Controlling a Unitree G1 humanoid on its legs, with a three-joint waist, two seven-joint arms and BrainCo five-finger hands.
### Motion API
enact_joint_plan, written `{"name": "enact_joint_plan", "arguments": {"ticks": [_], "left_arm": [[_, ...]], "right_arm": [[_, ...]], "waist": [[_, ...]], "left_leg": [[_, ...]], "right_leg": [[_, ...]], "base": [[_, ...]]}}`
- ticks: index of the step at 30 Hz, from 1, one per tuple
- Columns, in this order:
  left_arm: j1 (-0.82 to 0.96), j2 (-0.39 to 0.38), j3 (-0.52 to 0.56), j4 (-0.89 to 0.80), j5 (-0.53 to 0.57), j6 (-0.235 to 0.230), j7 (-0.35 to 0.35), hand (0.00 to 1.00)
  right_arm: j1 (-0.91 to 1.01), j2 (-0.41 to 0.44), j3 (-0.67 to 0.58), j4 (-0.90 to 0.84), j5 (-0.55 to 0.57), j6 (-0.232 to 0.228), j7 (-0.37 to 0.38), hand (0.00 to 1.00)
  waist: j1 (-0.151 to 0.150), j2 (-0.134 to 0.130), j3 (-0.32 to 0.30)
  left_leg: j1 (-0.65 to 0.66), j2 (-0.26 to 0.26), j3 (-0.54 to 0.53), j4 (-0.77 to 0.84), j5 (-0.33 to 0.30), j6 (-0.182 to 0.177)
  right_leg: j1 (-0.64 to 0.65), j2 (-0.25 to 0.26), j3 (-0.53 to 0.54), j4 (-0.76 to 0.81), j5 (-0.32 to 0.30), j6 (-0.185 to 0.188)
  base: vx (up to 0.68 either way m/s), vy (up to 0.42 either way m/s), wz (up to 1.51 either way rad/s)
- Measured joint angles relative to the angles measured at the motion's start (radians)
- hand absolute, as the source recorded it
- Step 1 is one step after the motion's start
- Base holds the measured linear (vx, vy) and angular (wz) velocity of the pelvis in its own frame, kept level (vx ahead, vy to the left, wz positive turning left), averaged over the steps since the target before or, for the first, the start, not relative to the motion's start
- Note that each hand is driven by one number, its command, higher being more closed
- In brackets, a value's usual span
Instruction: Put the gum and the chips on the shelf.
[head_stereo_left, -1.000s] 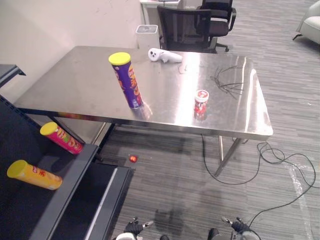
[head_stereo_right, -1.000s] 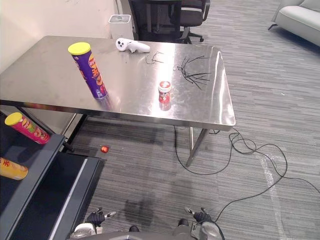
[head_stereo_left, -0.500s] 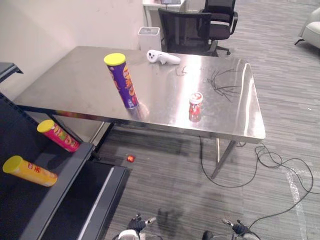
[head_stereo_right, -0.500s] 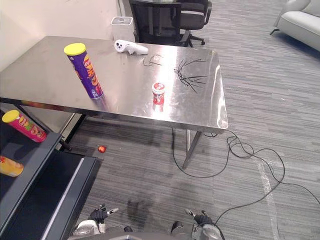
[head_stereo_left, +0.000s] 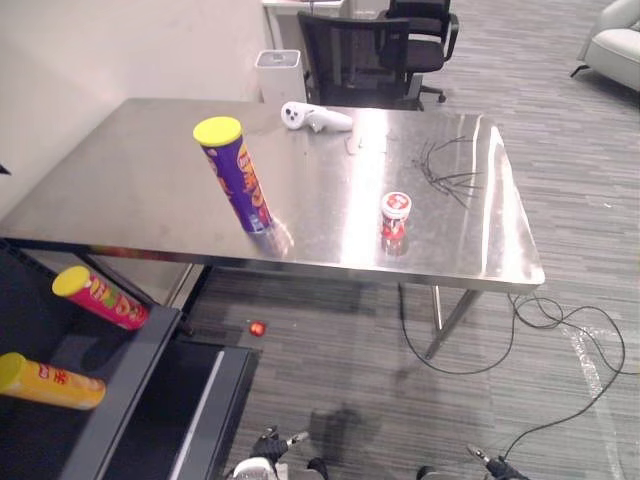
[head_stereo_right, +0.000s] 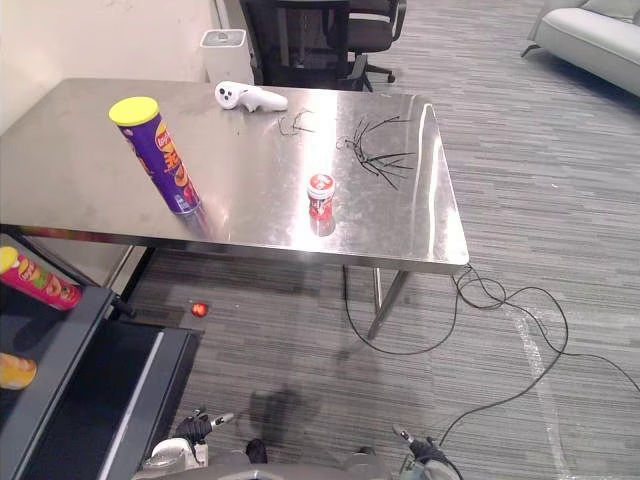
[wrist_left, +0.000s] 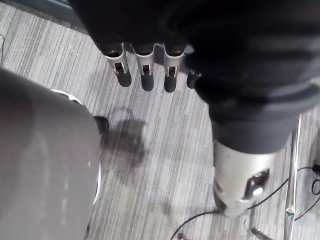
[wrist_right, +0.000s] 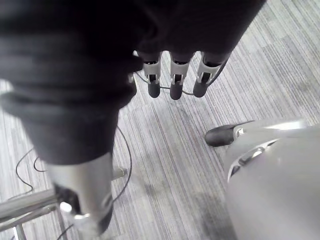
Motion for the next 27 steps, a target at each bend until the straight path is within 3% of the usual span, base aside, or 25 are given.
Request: {"name": "enact_joint_plan", "arguments": {"ticks": [6, 10, 11, 19, 24, 27], "left_arm": [[0.023, 0.008, 0.003, 0.0, 0.038, -0.004, 0.0, 0.0], [0.039, 0.021, 0.028, 0.012, 0.039, -0.004, 0.001, 0.0], [0.052, 0.021, 0.036, 0.012, 0.039, -0.004, 0.002, 0.0], [0.103, 0.023, 0.074, -0.013, 0.04, -0.016, 0.009, 0.0], [0.112, 0.03, 0.059, -0.036, 0.071, -0.017, 0.011, 0.0], [0.114, 0.042, 0.033, -0.039, 0.079, -0.016, 0.011, 0.0]], "right_arm": [[-0.009, -0.041, -0.116, -0.005, 0.038, 0.0, -0.006, 0.0], [-0.018, -0.09, -0.161, -0.078, 0.085, -0.002, -0.037, 0.0], [-0.014, -0.1, -0.16, -0.117, 0.105, -0.003, -0.047, 0.0], [0.033, -0.133, -0.084, -0.823, 0.099, -0.053, -0.169, 0.0], [0.016, -0.166, -0.02, -1.098, 0.028, -0.088, -0.177, 0.0], [0.017, -0.186, 0.05, -1.251, -0.016, -0.104, -0.14, 0.0]], "waist": [[-0.008, 0.026, -0.03], [-0.02, 0.023, -0.049], [-0.023, 0.012, -0.052], [-0.025, -0.007, -0.091], [-0.025, -0.018, -0.094], [-0.026, -0.028, -0.097]], "left_leg": [[0.003, -0.021, 0.029, -0.038, 0.002, 0.007], [0.012, -0.025, 0.053, -0.064, 0.009, 0.013], [0.016, -0.027, 0.062, -0.079, 0.014, 0.013], [0.054, -0.036, 0.087, -0.135, 0.024, 0.016], [0.047, -0.034, 0.081, -0.135, 0.024, 0.017], [0.04, -0.034, 0.071, -0.134, 0.025, 0.017]], "right_leg": [[-0.041, -0.01, 0.042, -0.008, 0.017, 0.028], [-0.059, -0.007, 0.068, -0.018, 0.024, 0.04], [-0.066, -0.006, 0.076, -0.019, 0.025, 0.04], [-0.065, -0.004, 0.096, -0.021, 0.028, 0.038], [-0.063, -0.001, 0.09, -0.037, 0.048, 0.034], [-0.066, 0.0, 0.085, -0.037, 0.05, 0.038]], "base": [[0.01, 0.059, -0.21], [0.01, 0.019, -0.26], [0.04, 0.019, -0.21], [0.03, 0.004, -0.09], [0.0, -0.012, 0.01], [0.0, -0.038, 0.05]]}}
